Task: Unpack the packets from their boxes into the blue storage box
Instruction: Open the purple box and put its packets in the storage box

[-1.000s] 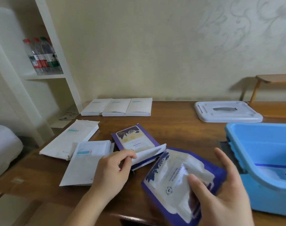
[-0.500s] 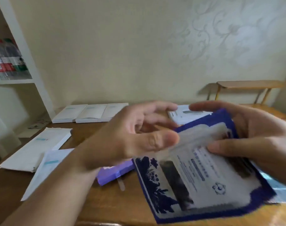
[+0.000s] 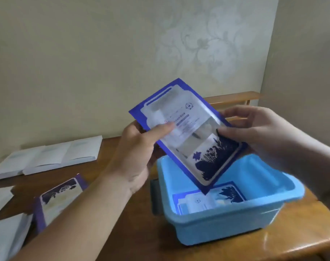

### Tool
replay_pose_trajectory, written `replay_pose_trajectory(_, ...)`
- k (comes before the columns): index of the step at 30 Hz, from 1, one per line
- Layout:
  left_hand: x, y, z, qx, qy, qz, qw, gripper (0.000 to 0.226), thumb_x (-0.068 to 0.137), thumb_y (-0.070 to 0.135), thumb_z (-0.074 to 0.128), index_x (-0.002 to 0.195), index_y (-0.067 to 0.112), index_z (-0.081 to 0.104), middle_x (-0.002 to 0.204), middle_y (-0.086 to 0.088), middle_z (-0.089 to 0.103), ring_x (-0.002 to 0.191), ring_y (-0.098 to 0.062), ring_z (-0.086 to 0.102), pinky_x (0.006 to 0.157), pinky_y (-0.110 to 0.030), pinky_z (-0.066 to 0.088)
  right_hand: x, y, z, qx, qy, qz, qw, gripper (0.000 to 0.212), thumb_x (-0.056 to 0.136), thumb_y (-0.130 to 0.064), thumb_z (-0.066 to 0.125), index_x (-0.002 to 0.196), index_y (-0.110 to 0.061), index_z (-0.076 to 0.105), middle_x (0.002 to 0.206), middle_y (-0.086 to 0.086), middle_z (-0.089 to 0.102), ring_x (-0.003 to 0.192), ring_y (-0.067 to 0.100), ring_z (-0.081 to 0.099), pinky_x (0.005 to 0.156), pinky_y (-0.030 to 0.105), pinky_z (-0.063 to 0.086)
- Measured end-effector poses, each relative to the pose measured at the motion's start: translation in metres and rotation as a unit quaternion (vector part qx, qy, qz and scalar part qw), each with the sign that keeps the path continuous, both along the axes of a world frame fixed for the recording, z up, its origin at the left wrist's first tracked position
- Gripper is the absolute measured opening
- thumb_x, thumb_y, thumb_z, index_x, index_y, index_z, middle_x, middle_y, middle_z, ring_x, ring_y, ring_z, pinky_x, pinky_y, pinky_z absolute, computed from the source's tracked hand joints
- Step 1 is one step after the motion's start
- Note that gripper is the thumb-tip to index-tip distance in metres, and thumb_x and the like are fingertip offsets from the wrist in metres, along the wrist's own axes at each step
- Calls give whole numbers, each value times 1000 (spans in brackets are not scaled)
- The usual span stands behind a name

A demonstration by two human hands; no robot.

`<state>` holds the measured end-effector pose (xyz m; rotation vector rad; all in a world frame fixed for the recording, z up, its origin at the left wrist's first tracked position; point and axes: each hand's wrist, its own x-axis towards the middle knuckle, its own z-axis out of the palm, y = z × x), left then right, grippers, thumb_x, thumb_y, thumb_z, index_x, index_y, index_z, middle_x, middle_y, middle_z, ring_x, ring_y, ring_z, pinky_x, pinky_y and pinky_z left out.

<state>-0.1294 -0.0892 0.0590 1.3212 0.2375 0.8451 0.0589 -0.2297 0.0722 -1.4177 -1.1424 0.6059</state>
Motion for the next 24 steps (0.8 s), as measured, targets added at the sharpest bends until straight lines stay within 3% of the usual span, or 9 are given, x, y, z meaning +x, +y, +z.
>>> replay_pose_trajectory(3, -1, 21, -2, 90, 25, 103, 990, 37, 76, 17, 71, 111, 17, 59, 85, -6, 75, 69, -17, 70, 56, -24, 53, 39, 0, 12, -130, -133, 40, 982, 21, 87, -6, 67, 97, -24, 69, 86, 9, 77, 72, 27, 74, 51, 35, 57)
replay_pose_trajectory(6, -4, 39, -11, 185, 70, 166, 966, 26, 78, 21, 68, 103, 19, 62, 88, -8, 75, 76, -23, 72, 64, -25, 55, 54, 14, 11, -278, -302, 116, 904, 26, 89, -17, 68, 93, -42, 66, 88, -12, 76, 78, 9, 74, 64, 30, 58)
replay_pose_trajectory(9, -5, 46, -23, 193, 76, 164, 964, 16, 82, 21, 65, 98, 18, 65, 88, -6, 75, 79, -24, 73, 66, -25, 55, 47, 40, -13, -369, -376, 158, 835, 17, 90, -27, 66, 95, -42, 60, 82, -22, 73, 71, -5, 68, 69, 21, 55)
replay_pose_trajectory(12, -5, 45, -31, 222, 104, 145, 958, 14, 83, 21, 65, 96, 17, 67, 87, -4, 75, 78, -23, 73, 66, -25, 56, 38, 59, -40, -393, -449, 163, 786, 19, 88, -26, 65, 91, -41, 54, 68, -21, 64, 60, -5, 59, 56, 9, 43)
replay_pose_trajectory(14, -5, 44, -34, 239, 114, 127, 956, 16, 83, 20, 65, 98, 14, 67, 88, -5, 75, 78, -23, 74, 67, -27, 57, 33, 63, -53, -402, -466, 155, 773, 17, 88, -25, 65, 98, -37, 59, 77, -19, 61, 65, 1, 55, 61, 15, 43)
replay_pose_trajectory(18, -7, 45, -33, 258, 114, 112, 953, 16, 84, 18, 65, 99, 12, 67, 88, -5, 75, 78, -23, 73, 68, -29, 59, 28, 63, -63, -407, -517, 160, 736, 23, 90, -26, 60, 112, -20, 66, 104, 5, 69, 76, 16, 53, 77, 32, 51)
replay_pose_trajectory(21, -10, 46, -32, 272, 111, 121, 948, 15, 86, 18, 64, 99, 13, 68, 88, -4, 75, 79, -23, 74, 68, -29, 58, 20, 57, -68, -416, -547, 164, 708, 27, 87, -33, 63, 110, -19, 66, 103, 5, 69, 74, 17, 51, 73, 31, 50)
replay_pose_trajectory(24, -17, 45, -34, 299, 115, 135, 938, 13, 87, 19, 65, 99, 15, 68, 89, -2, 74, 81, -21, 73, 70, -28, 57, 14, 54, -72, -423, -590, 151, 671, 27, 90, -27, 61, 114, -14, 64, 108, 10, 67, 76, 20, 49, 70, 29, 44)
